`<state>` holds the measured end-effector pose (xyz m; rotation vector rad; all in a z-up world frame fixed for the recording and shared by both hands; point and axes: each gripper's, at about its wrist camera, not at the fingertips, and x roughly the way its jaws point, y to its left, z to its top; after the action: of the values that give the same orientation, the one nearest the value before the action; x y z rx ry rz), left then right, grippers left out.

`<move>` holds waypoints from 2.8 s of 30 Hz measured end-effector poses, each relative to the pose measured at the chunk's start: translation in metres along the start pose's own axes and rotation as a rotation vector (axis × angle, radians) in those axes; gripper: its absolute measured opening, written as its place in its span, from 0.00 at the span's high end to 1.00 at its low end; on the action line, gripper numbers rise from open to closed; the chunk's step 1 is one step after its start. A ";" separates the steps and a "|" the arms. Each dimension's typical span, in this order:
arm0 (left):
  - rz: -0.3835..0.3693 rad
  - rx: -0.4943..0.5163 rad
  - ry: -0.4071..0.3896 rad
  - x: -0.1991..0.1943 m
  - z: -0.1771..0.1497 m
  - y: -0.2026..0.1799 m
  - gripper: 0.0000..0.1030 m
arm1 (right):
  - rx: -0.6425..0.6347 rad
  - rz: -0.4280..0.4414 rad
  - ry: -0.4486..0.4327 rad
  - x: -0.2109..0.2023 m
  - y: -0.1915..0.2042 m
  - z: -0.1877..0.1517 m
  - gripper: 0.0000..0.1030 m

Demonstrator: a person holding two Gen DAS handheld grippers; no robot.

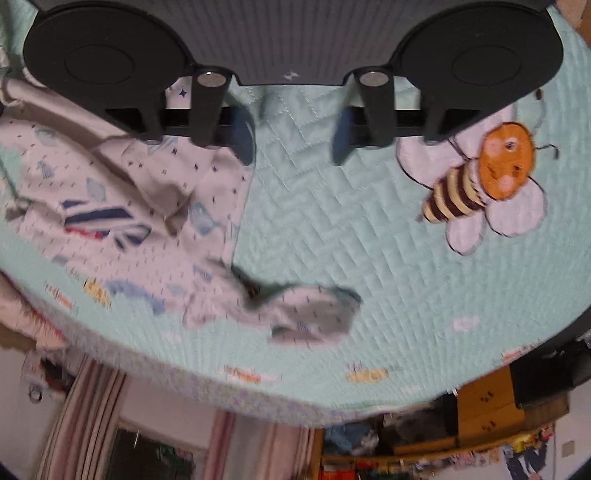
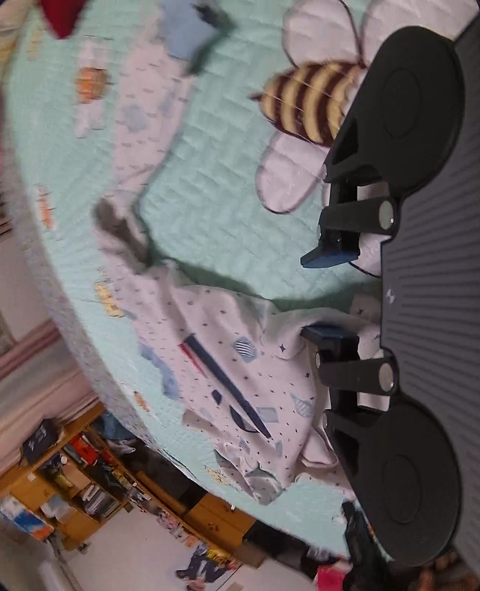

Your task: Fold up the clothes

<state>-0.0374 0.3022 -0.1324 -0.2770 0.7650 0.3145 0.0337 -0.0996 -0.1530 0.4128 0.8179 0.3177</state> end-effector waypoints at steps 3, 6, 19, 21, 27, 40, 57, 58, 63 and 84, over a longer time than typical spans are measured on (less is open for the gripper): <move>-0.070 0.037 -0.058 -0.019 -0.004 -0.006 0.48 | -0.136 -0.027 -0.079 -0.012 0.022 -0.004 0.61; -0.071 0.179 -0.105 -0.028 -0.012 -0.036 0.41 | -0.282 -0.042 -0.108 -0.013 0.046 -0.012 0.48; -0.070 0.308 -0.024 0.016 -0.033 -0.071 0.92 | -0.427 -0.106 -0.079 -0.006 0.059 -0.035 0.41; -0.070 0.275 -0.071 -0.003 -0.028 -0.058 0.92 | -0.408 -0.116 -0.085 -0.007 0.055 -0.035 0.41; -0.074 0.218 -0.075 -0.037 -0.019 -0.022 0.99 | -0.308 -0.082 -0.051 0.001 0.039 -0.033 0.40; -0.076 0.158 0.016 -0.035 -0.033 -0.007 0.81 | -0.252 0.031 0.006 0.012 0.032 -0.033 0.78; -0.138 0.217 -0.025 -0.051 -0.031 -0.023 0.64 | -0.067 0.070 0.079 -0.022 -0.018 -0.032 0.86; -0.141 0.229 -0.022 -0.050 -0.033 -0.028 0.63 | -0.042 0.075 0.078 -0.022 -0.022 -0.034 0.85; -0.124 0.294 -0.031 -0.042 -0.039 -0.044 0.54 | -0.084 0.035 0.030 -0.031 -0.014 -0.031 0.73; -0.013 0.341 0.025 0.002 -0.035 -0.054 0.95 | -0.410 -0.087 -0.077 0.017 0.038 -0.024 0.93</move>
<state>-0.0380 0.2407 -0.1514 0.0358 0.8273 0.1638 0.0224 -0.0540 -0.1607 0.0058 0.6720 0.3761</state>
